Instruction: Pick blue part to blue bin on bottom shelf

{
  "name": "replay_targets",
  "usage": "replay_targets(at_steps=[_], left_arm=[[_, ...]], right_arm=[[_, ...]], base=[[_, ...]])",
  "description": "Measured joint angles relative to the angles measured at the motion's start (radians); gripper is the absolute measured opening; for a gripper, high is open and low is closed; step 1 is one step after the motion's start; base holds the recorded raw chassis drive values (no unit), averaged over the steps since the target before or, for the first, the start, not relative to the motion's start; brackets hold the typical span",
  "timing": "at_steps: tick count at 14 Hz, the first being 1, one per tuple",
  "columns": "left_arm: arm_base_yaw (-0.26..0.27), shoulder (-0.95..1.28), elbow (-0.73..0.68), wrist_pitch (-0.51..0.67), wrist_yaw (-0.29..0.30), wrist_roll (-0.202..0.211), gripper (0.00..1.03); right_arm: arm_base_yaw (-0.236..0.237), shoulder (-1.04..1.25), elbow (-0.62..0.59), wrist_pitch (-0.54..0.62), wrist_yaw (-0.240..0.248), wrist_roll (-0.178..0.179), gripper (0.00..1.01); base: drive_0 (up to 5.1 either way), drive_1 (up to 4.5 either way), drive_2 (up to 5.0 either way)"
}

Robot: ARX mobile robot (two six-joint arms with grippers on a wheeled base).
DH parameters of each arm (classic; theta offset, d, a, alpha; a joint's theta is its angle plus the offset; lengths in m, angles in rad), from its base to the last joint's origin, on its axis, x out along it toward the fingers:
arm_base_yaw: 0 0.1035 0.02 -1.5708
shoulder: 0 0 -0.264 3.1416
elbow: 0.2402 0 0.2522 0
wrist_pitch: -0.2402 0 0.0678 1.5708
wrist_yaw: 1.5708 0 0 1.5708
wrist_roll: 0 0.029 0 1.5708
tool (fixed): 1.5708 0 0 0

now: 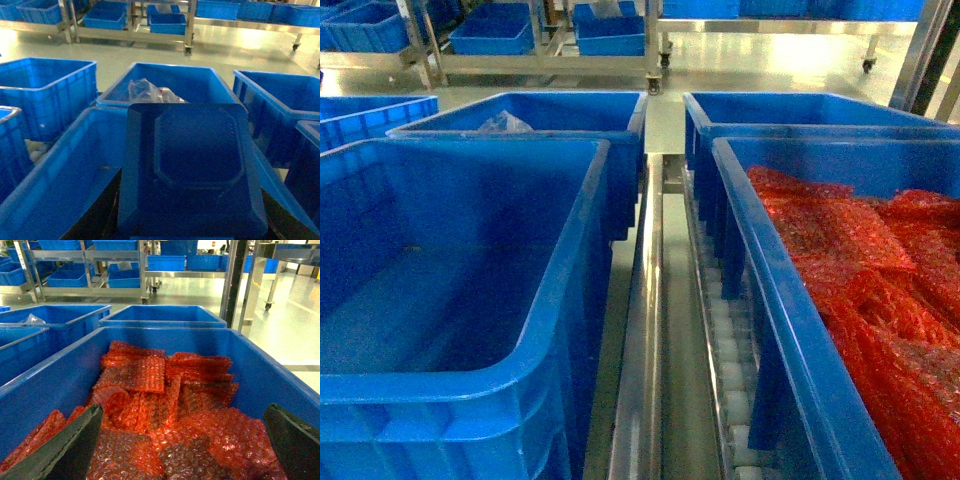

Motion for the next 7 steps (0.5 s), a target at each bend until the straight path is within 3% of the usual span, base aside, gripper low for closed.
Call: replay_targets(at_steps=[1,7], left_arm=[[0.0,0.101,0.042,0.004,0.008,-0.024,0.43],[0.0,0.158,0.05,0.007,0.013,-0.054,1.0]], right_arm=[[0.0,0.0,0.0,0.0,0.0,0.0,0.98],[0.0,0.0,0.0,0.0,0.0,0.0,0.98]], base=[[0.0,0.0,0.0],[0.0,0.0,0.0]])
